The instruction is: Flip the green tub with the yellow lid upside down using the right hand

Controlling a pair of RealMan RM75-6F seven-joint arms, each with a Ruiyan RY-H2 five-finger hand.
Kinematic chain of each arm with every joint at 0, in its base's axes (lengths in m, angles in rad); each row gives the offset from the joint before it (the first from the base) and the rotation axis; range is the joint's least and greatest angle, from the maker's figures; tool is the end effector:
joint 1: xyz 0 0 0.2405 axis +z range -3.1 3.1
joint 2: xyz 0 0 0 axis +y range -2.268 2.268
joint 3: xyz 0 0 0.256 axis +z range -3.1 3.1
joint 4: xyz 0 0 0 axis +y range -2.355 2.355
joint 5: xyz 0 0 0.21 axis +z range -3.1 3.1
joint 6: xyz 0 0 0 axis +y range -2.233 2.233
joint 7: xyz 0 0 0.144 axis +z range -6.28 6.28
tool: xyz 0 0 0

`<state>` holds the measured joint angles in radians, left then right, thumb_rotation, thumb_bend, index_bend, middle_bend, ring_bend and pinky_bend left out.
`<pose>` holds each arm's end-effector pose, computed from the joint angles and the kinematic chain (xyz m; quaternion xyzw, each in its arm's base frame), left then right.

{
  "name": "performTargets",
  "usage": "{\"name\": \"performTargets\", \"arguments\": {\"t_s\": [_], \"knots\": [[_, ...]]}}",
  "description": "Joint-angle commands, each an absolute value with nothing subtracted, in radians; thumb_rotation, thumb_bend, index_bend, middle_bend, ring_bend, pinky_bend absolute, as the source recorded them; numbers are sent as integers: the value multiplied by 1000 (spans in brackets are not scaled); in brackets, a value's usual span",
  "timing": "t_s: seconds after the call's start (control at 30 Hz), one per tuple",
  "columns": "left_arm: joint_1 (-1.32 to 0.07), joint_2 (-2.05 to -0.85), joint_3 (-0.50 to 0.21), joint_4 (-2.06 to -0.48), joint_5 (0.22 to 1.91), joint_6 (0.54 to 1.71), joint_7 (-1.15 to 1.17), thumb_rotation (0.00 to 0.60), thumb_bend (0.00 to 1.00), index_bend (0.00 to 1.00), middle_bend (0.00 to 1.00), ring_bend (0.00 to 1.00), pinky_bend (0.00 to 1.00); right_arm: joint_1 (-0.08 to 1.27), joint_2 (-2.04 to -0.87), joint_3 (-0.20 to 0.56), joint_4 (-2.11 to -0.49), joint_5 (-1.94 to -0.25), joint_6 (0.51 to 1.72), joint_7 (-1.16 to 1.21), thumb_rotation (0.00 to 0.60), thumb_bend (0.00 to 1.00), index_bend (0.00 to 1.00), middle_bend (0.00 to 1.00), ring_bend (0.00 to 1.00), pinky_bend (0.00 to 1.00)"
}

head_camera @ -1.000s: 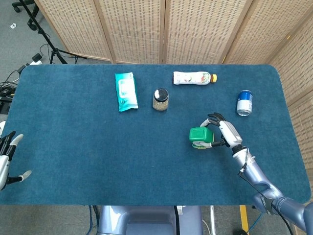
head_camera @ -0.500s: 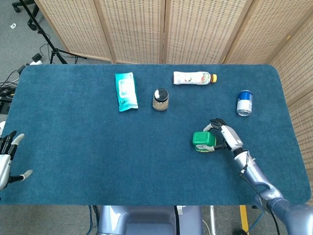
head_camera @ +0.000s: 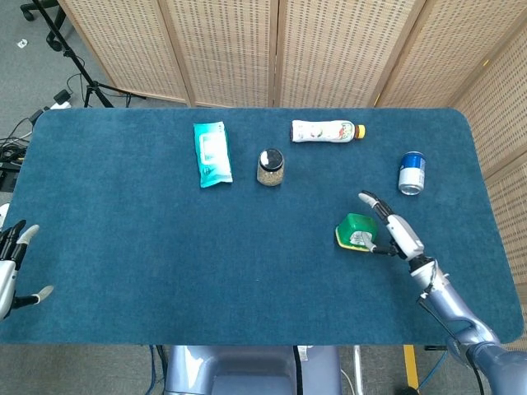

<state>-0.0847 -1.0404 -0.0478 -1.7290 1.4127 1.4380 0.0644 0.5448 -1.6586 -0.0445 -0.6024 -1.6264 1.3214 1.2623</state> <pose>-0.3075 0.1784 0.1708 -0.5847 -0.4137 -0.3527 0.6021 -0.3066 -0.3410 0.0497 0.5670 -0.5470 0.5633 0.2489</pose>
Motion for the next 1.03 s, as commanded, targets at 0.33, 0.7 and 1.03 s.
{"name": "performTargets", "arguments": {"t_s": [0.33, 0.7, 1.03], "knots": [[-66, -1019, -42, -1730, 1447, 1476, 12, 600, 0, 0, 0, 0, 0, 440, -1402, -15, -941, -1656, 1584, 869, 600, 6, 0, 0, 0, 0], [-47, -1009, -40, -1716, 1475, 1517, -23, 600, 0, 0, 0, 0, 0, 347, -1191, -43, -1425, -1627, 1565, 406, 600, 0, 0, 0, 0, 0], [-33, -1052, -67, -1695, 1451, 1569, 51, 600, 0, 0, 0, 0, 0, 233, -1185, -28, -1628, -1492, 1566, 19, 600, 0, 0, 0, 0, 0]]}}
